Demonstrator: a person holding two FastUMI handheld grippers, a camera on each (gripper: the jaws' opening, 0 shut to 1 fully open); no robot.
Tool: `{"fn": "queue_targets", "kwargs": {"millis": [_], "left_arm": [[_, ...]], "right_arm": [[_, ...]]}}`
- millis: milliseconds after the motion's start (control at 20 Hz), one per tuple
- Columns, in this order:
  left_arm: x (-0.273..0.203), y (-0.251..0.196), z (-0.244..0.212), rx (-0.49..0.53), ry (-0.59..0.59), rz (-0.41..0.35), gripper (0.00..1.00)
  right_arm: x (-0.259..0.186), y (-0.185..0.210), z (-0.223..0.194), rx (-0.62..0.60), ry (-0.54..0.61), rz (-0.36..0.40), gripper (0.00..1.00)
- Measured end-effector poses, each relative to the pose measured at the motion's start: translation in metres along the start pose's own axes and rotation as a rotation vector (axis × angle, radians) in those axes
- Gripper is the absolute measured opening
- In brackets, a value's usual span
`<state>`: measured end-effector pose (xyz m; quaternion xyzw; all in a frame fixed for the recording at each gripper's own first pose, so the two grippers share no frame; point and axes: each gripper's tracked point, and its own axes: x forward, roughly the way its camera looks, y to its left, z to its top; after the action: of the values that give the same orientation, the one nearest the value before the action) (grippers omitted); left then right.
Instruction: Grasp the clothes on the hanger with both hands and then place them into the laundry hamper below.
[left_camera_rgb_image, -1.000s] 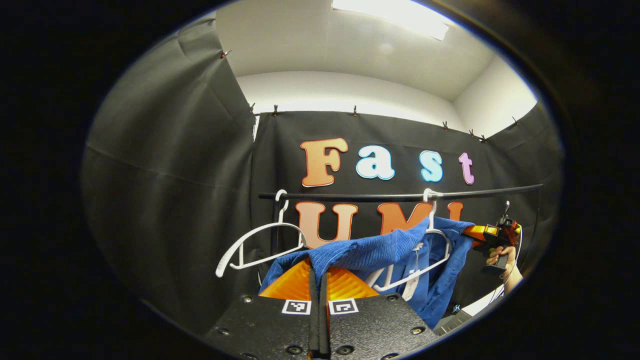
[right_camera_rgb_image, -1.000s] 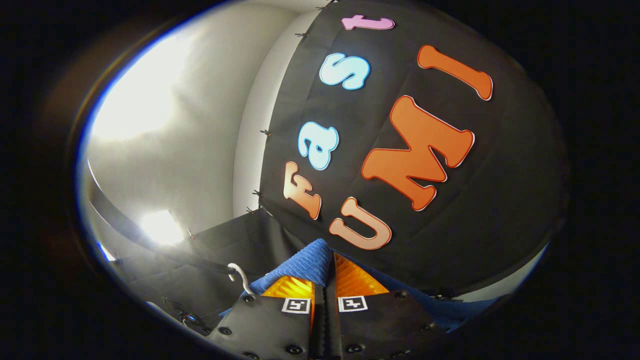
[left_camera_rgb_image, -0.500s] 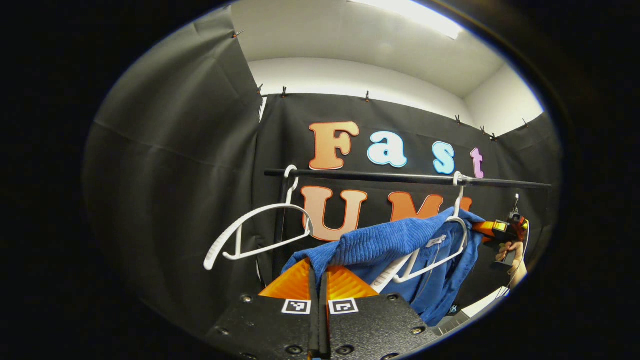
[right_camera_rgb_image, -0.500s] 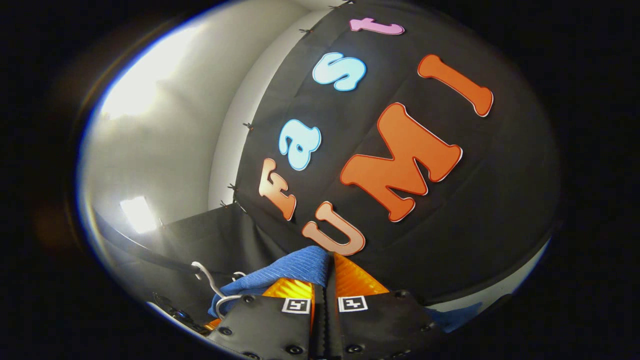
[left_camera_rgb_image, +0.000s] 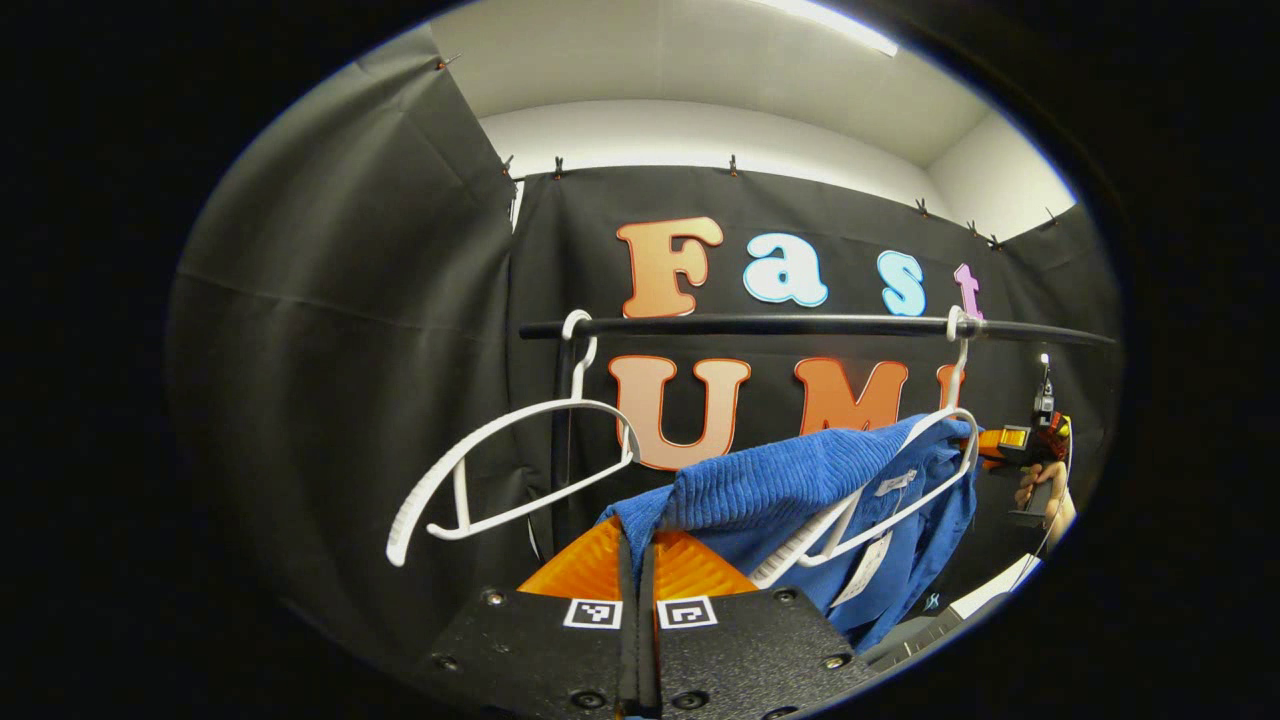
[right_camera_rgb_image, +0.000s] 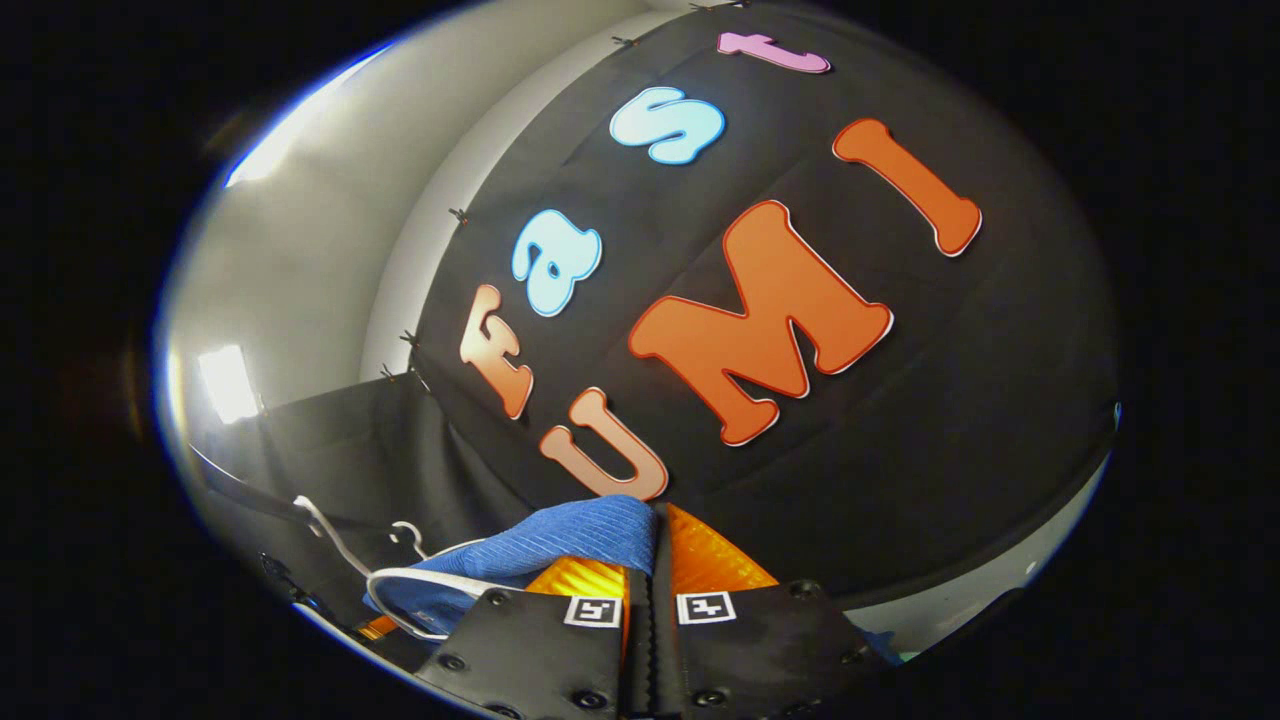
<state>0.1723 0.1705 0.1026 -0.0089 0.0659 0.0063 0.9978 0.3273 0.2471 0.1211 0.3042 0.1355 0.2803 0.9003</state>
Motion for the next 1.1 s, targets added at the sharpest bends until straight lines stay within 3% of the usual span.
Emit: {"fn": "queue_targets", "kwargs": {"millis": [300,650,800,1100], "left_arm": [[0.005,-0.010,-0.050,-0.041,0.067,-0.033,0.00],[-0.041,-0.023,-0.106,-0.164,0.128,-0.088,0.00],[-0.063,-0.029,-0.118,-0.134,0.132,-0.076,0.00],[-0.077,-0.063,-0.127,-0.107,0.123,-0.061,0.00]], "right_arm": [[-0.010,-0.032,-0.028,-0.011,0.040,-0.016,0.07],[-0.070,-0.068,-0.061,-0.094,0.073,-0.028,0.07],[-0.089,-0.082,-0.078,-0.155,0.089,-0.062,0.07],[-0.121,-0.057,-0.108,-0.240,0.108,-0.046,0.06]]}}
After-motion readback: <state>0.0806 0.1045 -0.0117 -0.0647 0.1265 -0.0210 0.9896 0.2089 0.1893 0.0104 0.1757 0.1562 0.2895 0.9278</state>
